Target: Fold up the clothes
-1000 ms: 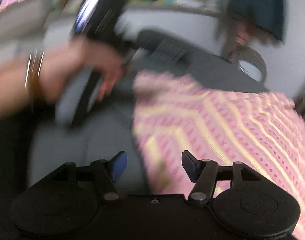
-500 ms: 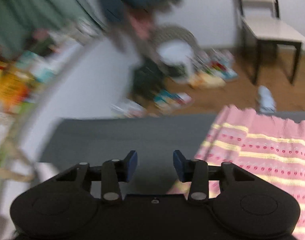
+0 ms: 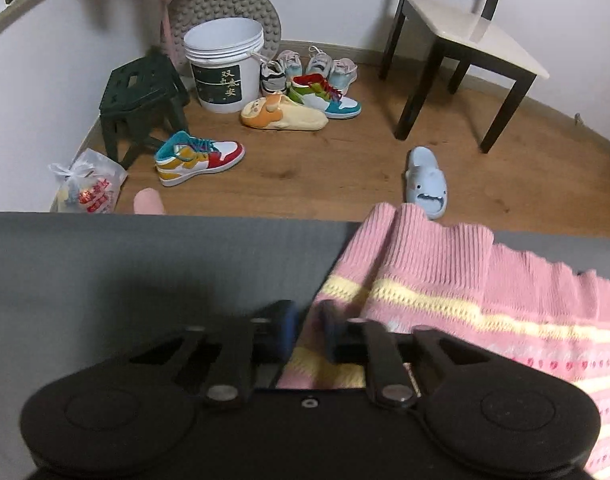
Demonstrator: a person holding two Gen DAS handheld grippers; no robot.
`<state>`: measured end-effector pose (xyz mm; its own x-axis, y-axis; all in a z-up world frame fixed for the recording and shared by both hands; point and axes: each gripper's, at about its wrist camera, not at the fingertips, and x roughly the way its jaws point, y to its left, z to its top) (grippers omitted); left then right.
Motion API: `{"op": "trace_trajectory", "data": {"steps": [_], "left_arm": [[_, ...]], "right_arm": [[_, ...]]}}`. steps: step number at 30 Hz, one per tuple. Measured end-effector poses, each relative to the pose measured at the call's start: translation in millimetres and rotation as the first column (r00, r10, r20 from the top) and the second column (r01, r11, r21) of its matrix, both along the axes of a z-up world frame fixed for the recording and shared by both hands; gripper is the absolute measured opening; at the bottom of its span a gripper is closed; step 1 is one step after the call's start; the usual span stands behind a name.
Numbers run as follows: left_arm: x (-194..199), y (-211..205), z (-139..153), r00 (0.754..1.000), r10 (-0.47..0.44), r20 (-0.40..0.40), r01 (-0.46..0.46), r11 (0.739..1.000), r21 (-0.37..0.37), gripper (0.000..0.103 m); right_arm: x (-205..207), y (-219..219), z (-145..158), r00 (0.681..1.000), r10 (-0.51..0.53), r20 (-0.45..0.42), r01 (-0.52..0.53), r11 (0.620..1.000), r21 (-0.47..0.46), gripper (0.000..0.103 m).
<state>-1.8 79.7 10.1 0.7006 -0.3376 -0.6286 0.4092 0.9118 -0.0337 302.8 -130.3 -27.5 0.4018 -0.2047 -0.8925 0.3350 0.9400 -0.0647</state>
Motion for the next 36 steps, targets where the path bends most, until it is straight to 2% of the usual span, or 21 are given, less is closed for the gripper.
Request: {"op": "trace_trajectory", "data": {"steps": [4, 9, 12, 19, 23, 26, 28, 30, 33, 36], "left_arm": [[0.2, -0.3, -0.3, 1.000, 0.003, -0.002, -0.003, 1.000, 0.002, 0.091], [1.5, -1.6, 2.3, 1.000, 0.021, -0.006, -0.020, 1.000, 0.018, 0.091], [0.7, -0.8, 3.4, 0.999, 0.039, 0.005, -0.040, 0.998, 0.041, 0.091], [5.5, 11.1, 7.1, 0.994, 0.105, -0.009, -0.105, 0.994, 0.029, 0.091], [5.4, 17.7, 10.5, 0.990, 0.144, 0.004, -0.144, 0.989, 0.040, 0.091], [8.6, 25.7, 14.1, 0.983, 0.183, 0.001, -0.183, 0.983, 0.030, 0.091], [9.9, 32.4, 17.3, 0.980, 0.201, -0.001, -0.201, 0.980, -0.008, 0.091], [9.0, 37.9, 20.2, 0.983, 0.185, -0.011, -0.185, 0.979, -0.082, 0.091], [5.9, 37.3, 23.6, 0.992, 0.121, -0.027, -0.124, 0.976, -0.178, 0.091], [0.2, 29.8, 23.5, 0.998, 0.035, -0.052, -0.048, 0.965, -0.257, 0.091]], "right_arm": [[8.2, -4.2, 14.8, 1.000, 0.020, 0.011, -0.021, 0.998, 0.053, 0.004], [25.4, 2.2, 37.1, 0.993, 0.058, 0.108, -0.073, 0.987, 0.145, 0.004], [40.2, 12.1, 39.2, 0.989, 0.056, 0.138, -0.083, 0.976, 0.202, 0.004], [54.8, 33.7, 13.5, 0.994, 0.076, 0.083, -0.088, 0.984, 0.153, 0.007], [42.9, 32.0, 30.1, 0.988, 0.126, 0.090, -0.140, 0.976, 0.164, 0.032], [23.2, 34.4, 56.3, 0.966, 0.238, 0.103, -0.249, 0.961, 0.120, 0.042], [8.4, 25.1, 73.8, 0.956, 0.273, 0.109, -0.282, 0.957, 0.074, 0.051], [-5.2, 2.0, 89.1, 0.959, 0.259, 0.118, -0.266, 0.963, 0.045, 0.052], [-27.3, -53.8, 104.0, 0.981, 0.144, 0.131, -0.151, 0.988, 0.041, 0.052], [-59.5, -116.2, 107.6, 0.990, 0.019, 0.138, -0.025, 0.999, 0.039, 0.052]]}}
